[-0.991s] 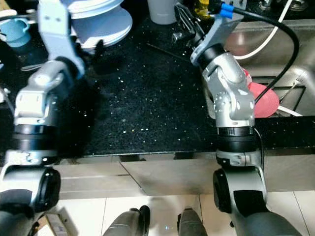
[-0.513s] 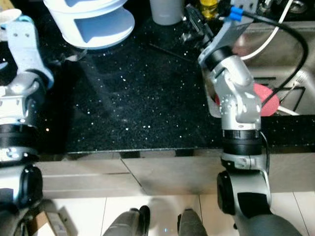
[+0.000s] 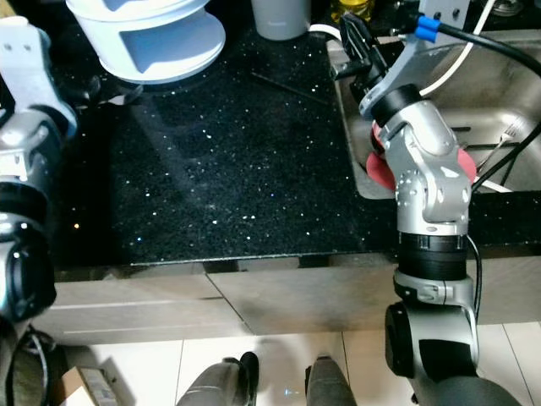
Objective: Kitchen organization
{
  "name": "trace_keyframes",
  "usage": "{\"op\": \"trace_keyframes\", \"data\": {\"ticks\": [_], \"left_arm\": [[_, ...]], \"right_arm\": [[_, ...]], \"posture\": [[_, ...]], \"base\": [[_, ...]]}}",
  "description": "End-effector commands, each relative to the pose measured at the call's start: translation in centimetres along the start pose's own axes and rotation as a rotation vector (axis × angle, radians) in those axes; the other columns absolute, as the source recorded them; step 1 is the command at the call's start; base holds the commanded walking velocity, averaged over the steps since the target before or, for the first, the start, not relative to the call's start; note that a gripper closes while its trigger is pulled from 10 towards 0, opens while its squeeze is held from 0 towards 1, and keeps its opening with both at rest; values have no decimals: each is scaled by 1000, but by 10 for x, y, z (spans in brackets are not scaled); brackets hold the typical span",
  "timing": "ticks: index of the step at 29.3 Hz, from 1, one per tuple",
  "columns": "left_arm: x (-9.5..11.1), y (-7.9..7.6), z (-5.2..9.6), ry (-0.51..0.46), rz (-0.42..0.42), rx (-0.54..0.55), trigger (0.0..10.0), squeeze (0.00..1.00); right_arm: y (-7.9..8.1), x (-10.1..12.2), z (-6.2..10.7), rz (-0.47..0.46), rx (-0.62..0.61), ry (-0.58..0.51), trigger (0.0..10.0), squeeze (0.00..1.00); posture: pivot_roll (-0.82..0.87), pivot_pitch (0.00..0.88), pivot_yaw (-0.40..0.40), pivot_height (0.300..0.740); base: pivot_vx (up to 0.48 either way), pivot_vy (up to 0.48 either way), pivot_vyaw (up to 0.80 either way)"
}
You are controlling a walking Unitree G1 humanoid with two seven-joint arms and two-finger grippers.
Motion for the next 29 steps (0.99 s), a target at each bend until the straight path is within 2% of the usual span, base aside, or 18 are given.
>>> {"op": "trace_keyframes", "data": {"ticks": [1,2,7,10,12,13,14,15,16,17,19,21,24,25,27,28,29], "left_arm": [[-5,18,3,21,29,41,10000,0],[-9,20,2,31,77,46,10000,0],[-20,20,3,73,138,45,10000,0],[-38,19,6,143,188,48,10000,0],[-52,11,7,210,235,11,10000,0],[-52,11,7,210,235,11,10000,0],[-55,1,7,225,247,-44,10000,0],[-55,1,7,225,247,-44,10000,0],[-55,-35,7,223,229,-255,10000,0],[-55,-35,7,223,229,-255,10000,0],[-50,-76,9,207,247,-466,10000,0],[-46,-106,14,199,262,-604,10000,0],[-40,-146,22,200,285,-763,10000,0],[-34,-165,26,192,302,-834,10000,0],[-34,-165,26,192,302,-834,10000,0],[-29,-178,30,181,309,-883,10000,0],[-15,-204,39,150,342,-980,10000,0]], "right_arm": [[-3,5,4,16,-8,-6,10000,0],[-4,8,6,31,-10,-3,10000,0],[-8,12,7,64,-16,15,10000,0],[-10,16,9,101,-26,30,10000,0],[-11,18,10,109,-29,31,10000,0],[-11,18,10,109,-29,31,10000,0],[-12,19,11,110,-31,30,10000,0],[-12,19,11,110,-31,30,10000,0],[-12,19,11,109,-34,27,10000,0],[-12,19,11,109,-34,27,10000,0],[-11,20,9,105,-34,21,10000,0],[-11,20,8,102,-32,17,10000,0],[-11,20,7,98,-33,16,10000,0],[-11,20,7,95,-34,16,10000,0],[-11,20,7,95,-34,16,10000,0],[-11,20,7,93,-34,16,10000,0],[-10,18,6,87,-32,17,10000,0]], "posture": [[-159,187,108,740],[-170,189,107,740],[-197,196,106,740],[-223,195,104,740],[-230,187,106,740],[-230,187,106,740],[-230,185,107,740],[-230,185,107,740],[-229,174,111,740],[-229,174,111,740],[-226,167,113,740],[-223,164,115,740],[-214,161,113,740],[-210,159,113,740],[-210,159,113,740],[-209,158,112,740],[-198,151,109,740]], "base": [[0,0,0],[0,0,0],[0,0,0],[0,0,0],[0,0,0],[0,0,0],[0,0,0],[0,0,0],[0,0,0],[0,0,0],[0,0,0],[0,0,0],[0,0,0],[0,0,0],[0,0,0],[0,0,0],[0,0,0]]}}
Point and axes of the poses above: a point about 5 cm out from each wrist's last joint towards the gripper, its own z axis pointing back from the gripper into the wrist, its own x axis along the axis of the wrist's last joint, y = z × x, the point moved 4 cm from there along -z, pointing out of the wrist towards the gripper, and after that the axes turned 4 degrees about -z, right-handed, at the moved point
